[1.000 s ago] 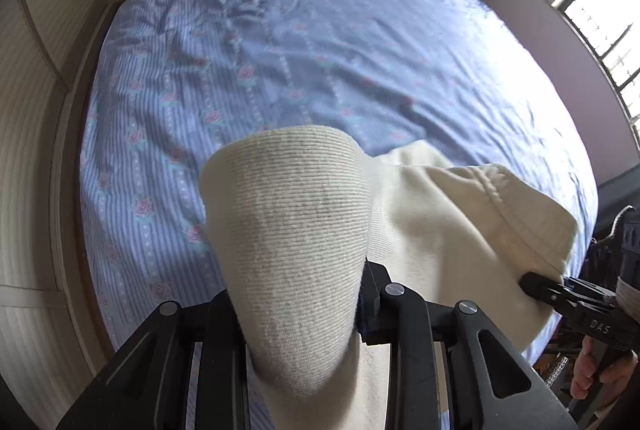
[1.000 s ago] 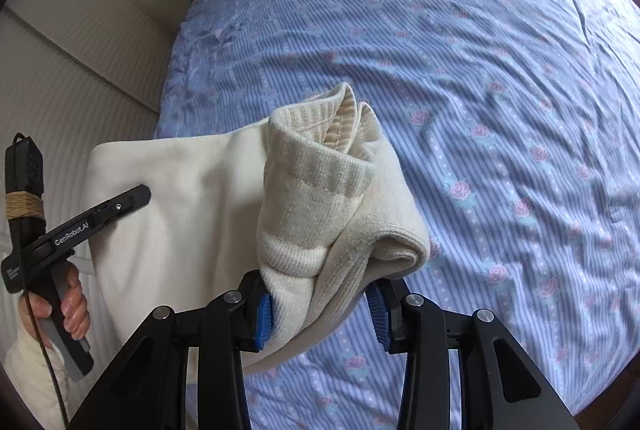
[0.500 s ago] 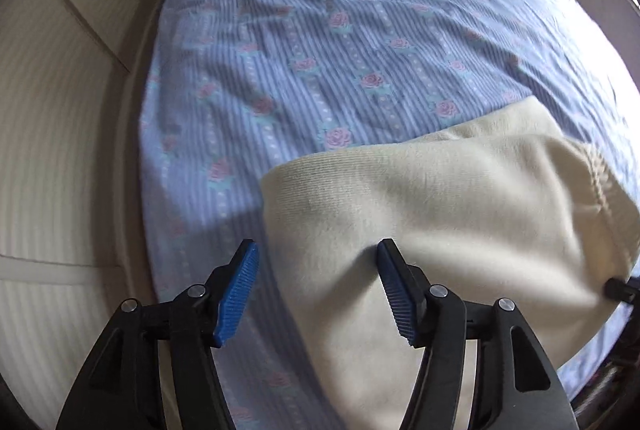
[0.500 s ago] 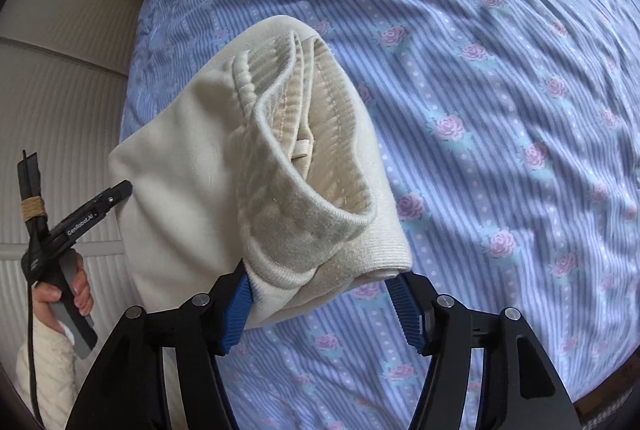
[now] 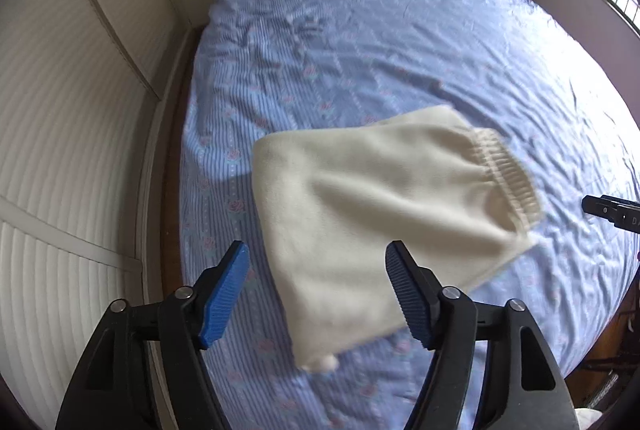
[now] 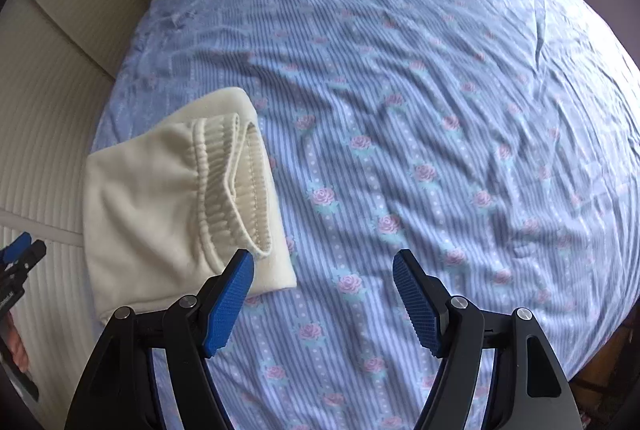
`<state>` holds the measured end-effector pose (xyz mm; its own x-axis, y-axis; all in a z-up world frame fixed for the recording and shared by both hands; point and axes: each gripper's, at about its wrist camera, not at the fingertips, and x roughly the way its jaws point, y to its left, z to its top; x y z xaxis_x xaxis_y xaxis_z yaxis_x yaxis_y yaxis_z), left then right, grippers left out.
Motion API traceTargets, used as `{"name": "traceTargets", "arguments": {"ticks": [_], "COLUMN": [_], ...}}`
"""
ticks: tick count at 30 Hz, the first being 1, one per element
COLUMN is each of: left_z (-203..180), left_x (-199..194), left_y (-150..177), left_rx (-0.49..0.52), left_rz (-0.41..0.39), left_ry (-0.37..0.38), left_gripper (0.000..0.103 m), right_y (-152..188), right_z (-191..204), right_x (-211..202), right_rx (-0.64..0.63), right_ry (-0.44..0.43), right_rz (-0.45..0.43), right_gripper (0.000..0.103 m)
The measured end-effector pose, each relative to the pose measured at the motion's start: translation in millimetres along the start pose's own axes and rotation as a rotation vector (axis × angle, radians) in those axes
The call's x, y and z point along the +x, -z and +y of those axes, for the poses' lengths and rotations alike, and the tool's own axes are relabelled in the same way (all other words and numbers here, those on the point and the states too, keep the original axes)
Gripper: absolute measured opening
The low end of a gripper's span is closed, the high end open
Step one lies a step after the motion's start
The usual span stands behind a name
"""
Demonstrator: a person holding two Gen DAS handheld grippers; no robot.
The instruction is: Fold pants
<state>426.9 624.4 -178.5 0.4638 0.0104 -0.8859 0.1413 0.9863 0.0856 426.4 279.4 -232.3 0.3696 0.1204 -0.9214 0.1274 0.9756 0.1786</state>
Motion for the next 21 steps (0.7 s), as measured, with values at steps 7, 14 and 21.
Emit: {"name": "traceTargets", "arguments": {"ticks": [7,14,21], "left_z": [-89.4,-195.1,-285.9], "left_x": [-97.1,-177.9,-234.9], "left_y": [16.0,33.5,54.5], "left_rx": [-0.046,-0.142,-0.206], "left_rz": [-0.114,-0.201,-0.274], "left_ry": [-0.009,0.022,0.014], "left_gripper": [0.089,0.101,0.103], "right_y": [19.9,43.1,63.8], "right_z": [-30.2,-92.6,-159.3], "right_x": [-103.8,-202.4,-261.3], "right_rx": [-0.145,-0.226,-0.290], "right_ry": [-0.050,-0.125,-0.178], "right_rz": [-0.173,-0.272,-0.304], "right_gripper": [0.087,0.094,0.094]}}
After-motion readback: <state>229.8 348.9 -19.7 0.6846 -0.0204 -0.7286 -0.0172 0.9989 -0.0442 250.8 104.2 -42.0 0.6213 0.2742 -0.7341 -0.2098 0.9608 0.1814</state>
